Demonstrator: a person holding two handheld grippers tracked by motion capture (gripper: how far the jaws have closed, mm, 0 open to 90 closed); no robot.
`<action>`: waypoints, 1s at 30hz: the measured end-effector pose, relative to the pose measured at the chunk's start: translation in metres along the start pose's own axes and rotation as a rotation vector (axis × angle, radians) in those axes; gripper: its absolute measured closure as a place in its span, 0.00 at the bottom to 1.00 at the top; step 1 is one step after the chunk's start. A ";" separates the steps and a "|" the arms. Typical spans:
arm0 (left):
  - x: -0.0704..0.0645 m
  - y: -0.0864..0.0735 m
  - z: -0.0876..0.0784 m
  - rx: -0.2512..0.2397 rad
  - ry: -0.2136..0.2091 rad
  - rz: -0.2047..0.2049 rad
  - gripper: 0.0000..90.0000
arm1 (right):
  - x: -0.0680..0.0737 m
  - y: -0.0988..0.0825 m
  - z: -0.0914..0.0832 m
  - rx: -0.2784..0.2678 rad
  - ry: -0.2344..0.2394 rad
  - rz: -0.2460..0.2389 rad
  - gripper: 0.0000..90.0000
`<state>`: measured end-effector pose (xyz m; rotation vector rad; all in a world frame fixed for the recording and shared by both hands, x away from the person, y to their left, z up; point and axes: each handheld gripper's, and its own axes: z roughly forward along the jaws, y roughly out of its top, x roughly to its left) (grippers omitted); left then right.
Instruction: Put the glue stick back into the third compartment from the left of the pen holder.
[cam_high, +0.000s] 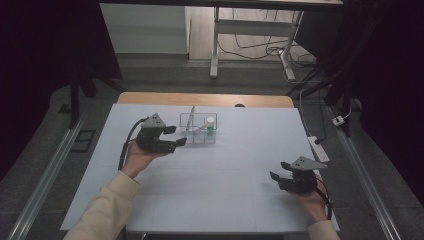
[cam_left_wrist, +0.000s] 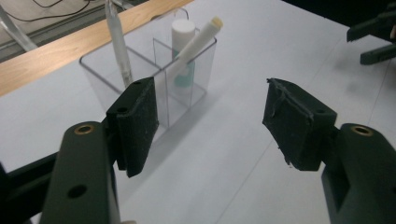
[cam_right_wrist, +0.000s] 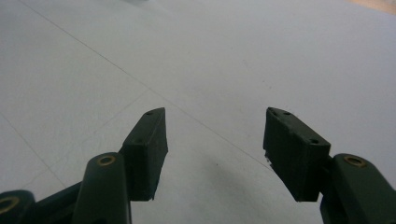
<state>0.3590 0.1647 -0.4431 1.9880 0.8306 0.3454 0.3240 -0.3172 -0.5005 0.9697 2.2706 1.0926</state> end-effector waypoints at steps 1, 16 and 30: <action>-0.001 -0.003 -0.003 -0.004 -0.002 -0.005 0.39 | 0.000 0.000 0.000 -0.007 0.003 0.001 0.43; -0.005 -0.058 -0.032 0.019 0.022 -0.049 0.37 | -0.003 -0.001 -0.003 -0.028 0.029 -0.003 0.42; -0.007 -0.100 -0.055 0.046 0.055 -0.078 0.36 | -0.003 -0.001 -0.004 -0.044 0.048 -0.011 0.40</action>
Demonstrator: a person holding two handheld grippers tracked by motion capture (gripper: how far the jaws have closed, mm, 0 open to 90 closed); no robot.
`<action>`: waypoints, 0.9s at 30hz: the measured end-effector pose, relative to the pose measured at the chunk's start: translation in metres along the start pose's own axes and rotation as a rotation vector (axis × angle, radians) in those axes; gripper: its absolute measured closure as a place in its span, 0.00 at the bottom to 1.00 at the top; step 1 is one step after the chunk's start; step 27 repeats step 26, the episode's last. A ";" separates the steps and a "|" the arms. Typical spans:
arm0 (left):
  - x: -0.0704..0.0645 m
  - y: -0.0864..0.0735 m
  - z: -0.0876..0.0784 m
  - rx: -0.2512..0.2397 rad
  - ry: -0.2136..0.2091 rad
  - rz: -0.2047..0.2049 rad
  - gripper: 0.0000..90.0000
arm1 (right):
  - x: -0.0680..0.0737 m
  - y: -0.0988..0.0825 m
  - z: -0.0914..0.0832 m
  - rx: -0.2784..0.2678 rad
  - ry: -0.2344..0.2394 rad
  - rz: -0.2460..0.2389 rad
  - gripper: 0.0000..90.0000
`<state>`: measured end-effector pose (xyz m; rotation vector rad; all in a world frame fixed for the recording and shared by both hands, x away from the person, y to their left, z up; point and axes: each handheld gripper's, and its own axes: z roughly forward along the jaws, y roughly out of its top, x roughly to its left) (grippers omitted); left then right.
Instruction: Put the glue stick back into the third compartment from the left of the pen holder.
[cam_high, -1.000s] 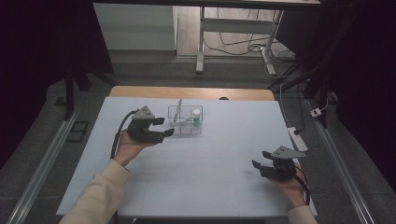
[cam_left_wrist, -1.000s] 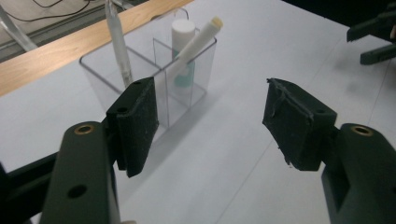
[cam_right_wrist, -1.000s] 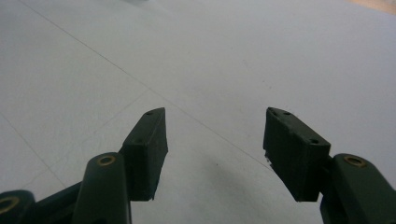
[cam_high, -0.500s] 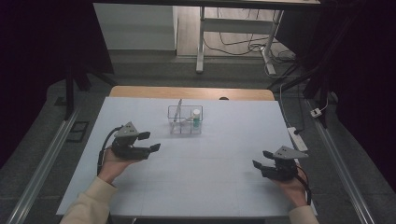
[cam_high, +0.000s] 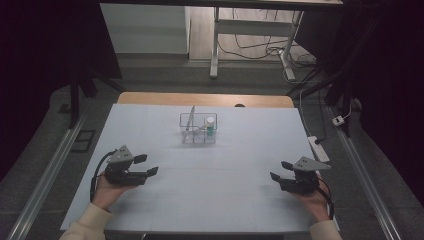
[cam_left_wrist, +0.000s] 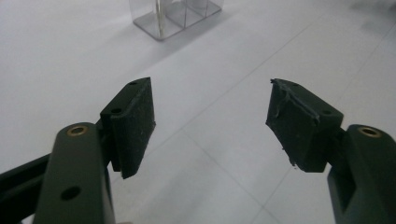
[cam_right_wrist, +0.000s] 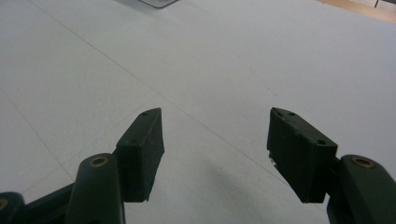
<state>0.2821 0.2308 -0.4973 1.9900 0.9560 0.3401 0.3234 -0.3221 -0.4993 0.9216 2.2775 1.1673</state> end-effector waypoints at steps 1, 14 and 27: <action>0.000 -0.002 0.000 0.003 0.003 -0.001 0.36 | 0.000 0.000 0.000 0.005 -0.006 -0.003 0.40; -0.002 -0.015 -0.002 0.022 0.005 0.001 0.35 | -0.001 0.001 -0.003 -0.009 0.003 -0.008 0.39; 0.001 -0.017 -0.002 0.018 0.000 -0.014 0.35 | 0.000 0.001 -0.004 -0.015 0.014 -0.019 0.39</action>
